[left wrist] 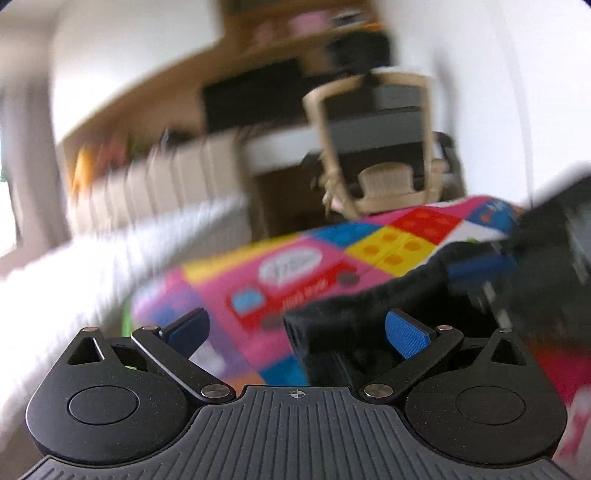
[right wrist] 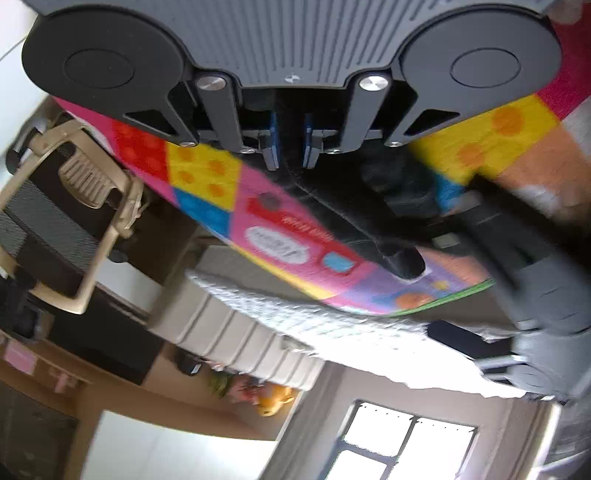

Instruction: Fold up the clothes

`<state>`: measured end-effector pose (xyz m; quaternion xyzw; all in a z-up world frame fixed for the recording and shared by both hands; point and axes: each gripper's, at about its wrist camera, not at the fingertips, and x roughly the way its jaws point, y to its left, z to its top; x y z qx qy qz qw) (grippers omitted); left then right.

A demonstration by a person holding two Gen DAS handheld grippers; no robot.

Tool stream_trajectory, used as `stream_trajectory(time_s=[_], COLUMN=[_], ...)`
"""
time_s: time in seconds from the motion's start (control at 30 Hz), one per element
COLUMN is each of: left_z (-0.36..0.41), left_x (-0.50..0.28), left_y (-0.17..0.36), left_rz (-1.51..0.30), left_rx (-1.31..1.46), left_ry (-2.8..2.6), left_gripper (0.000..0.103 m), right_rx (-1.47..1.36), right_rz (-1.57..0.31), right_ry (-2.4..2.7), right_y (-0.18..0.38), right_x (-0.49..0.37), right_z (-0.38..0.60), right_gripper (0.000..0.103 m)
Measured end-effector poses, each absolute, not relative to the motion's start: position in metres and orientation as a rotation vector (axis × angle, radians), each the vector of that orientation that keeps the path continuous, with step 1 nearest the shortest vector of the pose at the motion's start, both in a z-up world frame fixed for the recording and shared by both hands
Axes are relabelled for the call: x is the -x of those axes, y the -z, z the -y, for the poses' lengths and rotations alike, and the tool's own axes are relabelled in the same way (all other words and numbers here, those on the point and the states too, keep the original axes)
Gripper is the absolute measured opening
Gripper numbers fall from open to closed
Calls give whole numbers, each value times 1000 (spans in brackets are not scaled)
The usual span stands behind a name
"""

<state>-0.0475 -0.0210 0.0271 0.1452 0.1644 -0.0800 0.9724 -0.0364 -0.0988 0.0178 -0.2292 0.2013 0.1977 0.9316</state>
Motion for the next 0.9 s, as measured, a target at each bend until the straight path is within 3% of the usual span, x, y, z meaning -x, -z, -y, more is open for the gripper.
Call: stream_trajectory(time_s=[0.27, 0.33, 0.37, 0.4, 0.5, 0.67, 0.73, 0.8, 0.9], left_z=[53, 62, 66, 70, 75, 63, 56, 48, 31], left_x=[29, 20, 16, 12, 3, -6, -19, -31, -42], left_y=[-16, -11, -9, -6, -2, 1, 4, 5, 1], left_rz=[-306, -314, -319, -323, -343, -433, -519, -595, -707], left_rx=[-488, -527, -546, -566, -581, -446, -361, -287, -141], left_ry=[189, 191, 192, 194, 192, 173, 134, 90, 91], left_gripper=[103, 93, 81, 62, 58, 70, 86, 96, 96], right_rx=[340, 306, 285, 266, 222, 67, 35, 10, -141], right_rz=[-470, -477, -482, -484, -483, -551, -548, -564, -642], right_ry=[-427, -424, -410, -388, -270, 25, 111, 180, 188], right_y=[-28, -30, -32, -33, -36, -28, -23, -15, -4], right_x=[26, 32, 36, 40, 55, 56, 47, 31, 8], right_z=[122, 131, 138, 146, 189, 272, 294, 313, 337], right_gripper=[12, 13, 18, 28, 59, 60, 62, 74, 81])
